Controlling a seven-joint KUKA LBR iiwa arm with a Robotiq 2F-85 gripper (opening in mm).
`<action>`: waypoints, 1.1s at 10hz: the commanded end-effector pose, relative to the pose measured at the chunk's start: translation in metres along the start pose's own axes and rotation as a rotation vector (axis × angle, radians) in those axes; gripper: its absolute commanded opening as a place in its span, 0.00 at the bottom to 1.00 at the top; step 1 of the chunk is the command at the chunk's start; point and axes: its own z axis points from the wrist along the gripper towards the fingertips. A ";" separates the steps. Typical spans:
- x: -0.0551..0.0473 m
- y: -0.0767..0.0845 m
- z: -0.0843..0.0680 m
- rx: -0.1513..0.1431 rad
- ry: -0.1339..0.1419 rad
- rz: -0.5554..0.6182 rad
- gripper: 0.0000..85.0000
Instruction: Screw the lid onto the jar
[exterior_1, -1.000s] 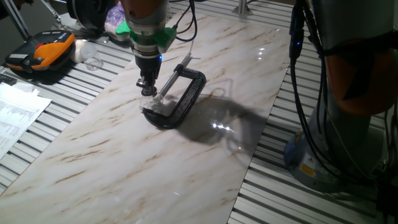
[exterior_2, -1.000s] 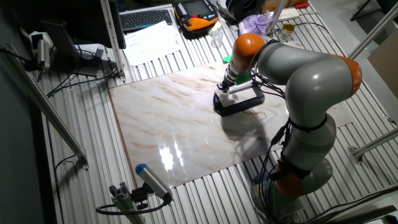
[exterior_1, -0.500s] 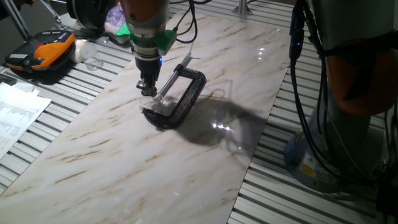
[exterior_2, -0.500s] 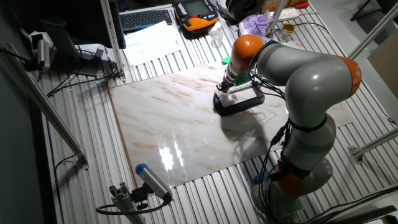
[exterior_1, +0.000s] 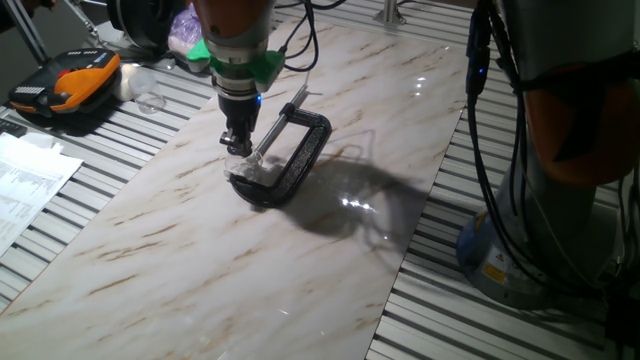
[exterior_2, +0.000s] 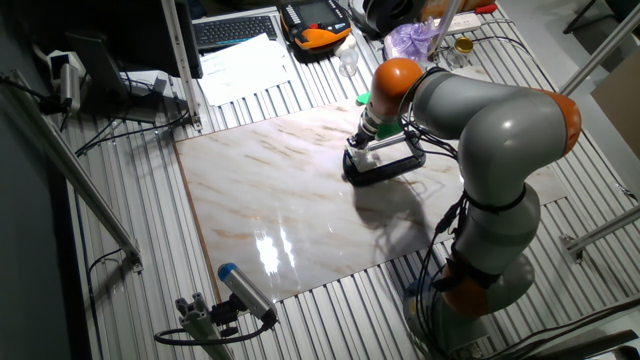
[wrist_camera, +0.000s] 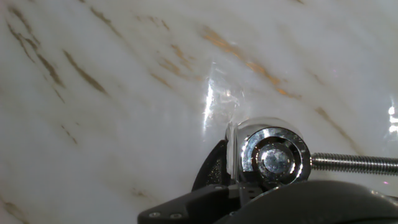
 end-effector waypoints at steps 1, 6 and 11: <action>0.000 0.000 0.000 0.000 0.000 -0.001 0.00; 0.001 -0.004 0.003 -0.004 -0.002 -0.008 0.00; 0.002 -0.012 -0.009 0.001 0.004 -0.016 0.00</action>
